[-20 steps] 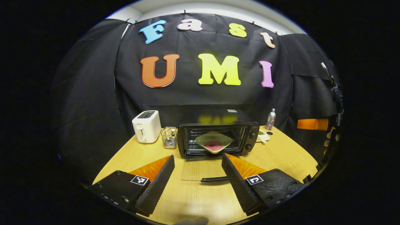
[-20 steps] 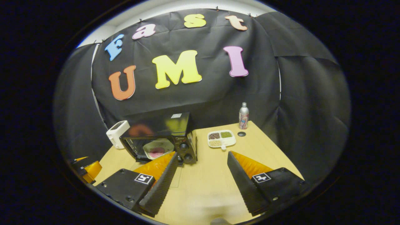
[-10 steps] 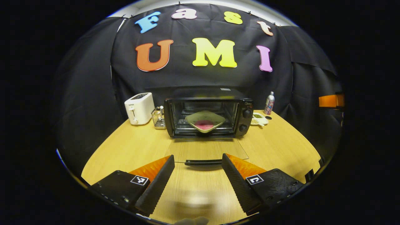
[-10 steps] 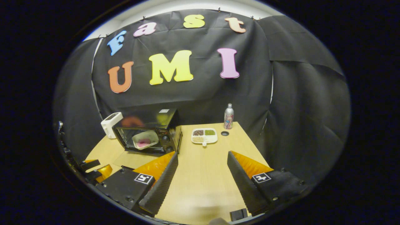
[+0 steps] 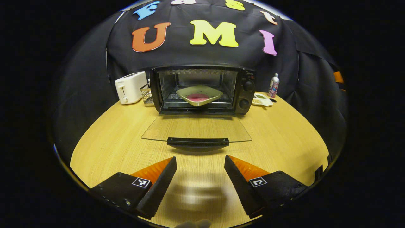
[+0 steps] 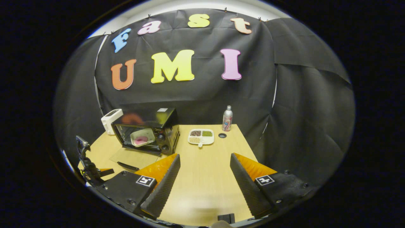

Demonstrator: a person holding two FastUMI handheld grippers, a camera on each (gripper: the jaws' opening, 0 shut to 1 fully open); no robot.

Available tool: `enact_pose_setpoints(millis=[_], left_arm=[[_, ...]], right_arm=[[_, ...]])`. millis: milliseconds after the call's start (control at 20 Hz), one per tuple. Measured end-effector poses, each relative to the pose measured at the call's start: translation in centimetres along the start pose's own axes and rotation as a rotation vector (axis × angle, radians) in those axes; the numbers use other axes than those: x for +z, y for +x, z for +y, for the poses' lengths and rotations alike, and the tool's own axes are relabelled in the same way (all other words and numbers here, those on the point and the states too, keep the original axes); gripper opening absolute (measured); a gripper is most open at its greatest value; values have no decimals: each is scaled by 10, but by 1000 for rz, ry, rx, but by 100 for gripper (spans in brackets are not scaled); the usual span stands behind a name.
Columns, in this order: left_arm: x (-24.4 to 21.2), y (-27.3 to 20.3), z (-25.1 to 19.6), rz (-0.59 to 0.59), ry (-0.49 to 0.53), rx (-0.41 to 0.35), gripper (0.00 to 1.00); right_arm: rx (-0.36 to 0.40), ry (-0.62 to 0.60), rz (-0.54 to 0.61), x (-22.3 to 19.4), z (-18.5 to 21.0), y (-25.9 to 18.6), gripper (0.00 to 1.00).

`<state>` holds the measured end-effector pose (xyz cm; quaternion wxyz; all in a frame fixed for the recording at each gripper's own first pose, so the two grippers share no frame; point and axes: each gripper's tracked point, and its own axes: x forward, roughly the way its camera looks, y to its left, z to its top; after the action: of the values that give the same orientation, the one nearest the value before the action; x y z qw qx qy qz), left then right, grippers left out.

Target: Open the electric oven with the left hand, put the food in, and close the electric oven.

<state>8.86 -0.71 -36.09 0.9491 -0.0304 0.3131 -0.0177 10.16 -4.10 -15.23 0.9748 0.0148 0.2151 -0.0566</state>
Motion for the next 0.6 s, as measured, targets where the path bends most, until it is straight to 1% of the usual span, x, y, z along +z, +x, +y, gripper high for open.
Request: enact_pose_setpoints(millis=[150, 200, 250, 300, 350, 550, 600], left_arm=[[-4, 17, -3, 18, -12, -7, 97], [-5, 21, -3, 22, -10, -6, 100], [-5, 27, -3, 25, -6, -8, 97], [-7, 34, -3, 32, -4, -10, 97], [-8, 40, -4, 41, 0, -16, 97], [-10, 57, -1, 58, 14, -22, 97], [-11, 61, 1, 62, 18, -20, 97]], right_arm=[[-10, -4, 5, -2, -5, -2, 95], [-12, 1, 12, -3, -6, -2, 100], [-15, 7, 16, -5, -6, -1, 100], [-21, 13, 24, -7, -7, -1, 100], [-25, 16, 31, -9, -9, -2, 95], [-40, 24, 30, -8, -10, -1, 95], [-45, 22, 33, -8, -11, 0, 100]])
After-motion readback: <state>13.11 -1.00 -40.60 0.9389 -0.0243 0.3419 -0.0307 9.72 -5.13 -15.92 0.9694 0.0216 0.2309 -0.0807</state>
